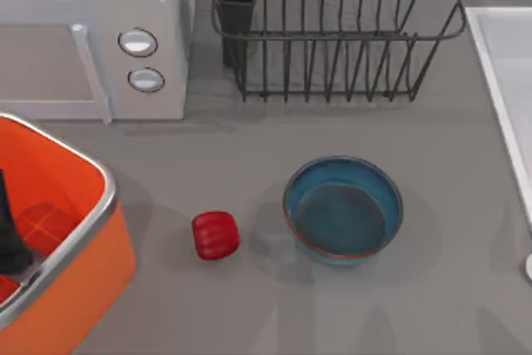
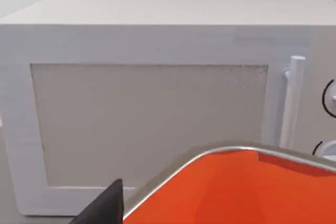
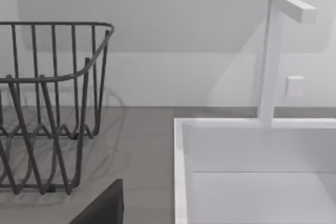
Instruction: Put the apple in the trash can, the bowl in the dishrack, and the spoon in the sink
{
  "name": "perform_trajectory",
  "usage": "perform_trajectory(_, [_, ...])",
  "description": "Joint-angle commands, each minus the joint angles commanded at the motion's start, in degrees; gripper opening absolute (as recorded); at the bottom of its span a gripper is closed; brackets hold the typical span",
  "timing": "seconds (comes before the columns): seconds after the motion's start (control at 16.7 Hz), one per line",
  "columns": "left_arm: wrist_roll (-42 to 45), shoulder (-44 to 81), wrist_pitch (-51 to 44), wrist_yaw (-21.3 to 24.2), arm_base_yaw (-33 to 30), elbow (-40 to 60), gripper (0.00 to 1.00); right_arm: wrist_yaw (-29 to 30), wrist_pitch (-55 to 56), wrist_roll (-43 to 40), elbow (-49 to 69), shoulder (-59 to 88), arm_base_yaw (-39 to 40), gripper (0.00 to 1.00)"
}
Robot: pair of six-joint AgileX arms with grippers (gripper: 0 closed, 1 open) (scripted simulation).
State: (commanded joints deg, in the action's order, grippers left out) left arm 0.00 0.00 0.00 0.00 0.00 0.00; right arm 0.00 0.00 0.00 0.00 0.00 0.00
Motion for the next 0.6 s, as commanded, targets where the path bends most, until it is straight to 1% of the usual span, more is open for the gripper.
perform_trajectory(0.18, [0.16,0.51,-0.37,-0.04,-0.26,0.49,1.00,0.00,0.00,0.00,0.00,0.00,0.00,1.00])
perform_trajectory(0.3, [1.10,3.14,-2.20,-0.20,-1.49,3.06,1.00,0.00,0.00,0.00,0.00,0.00,0.00,1.00])
perform_trajectory(0.42, [2.91,8.01,-5.23,-0.39,-3.42,7.59,1.00,0.00,0.00,0.00,0.00,0.00,0.00,1.00])
perform_trajectory(0.6, [6.76,19.48,-11.00,-0.52,-7.03,17.05,1.00,0.00,0.00,0.00,0.00,0.00,0.00,1.00])
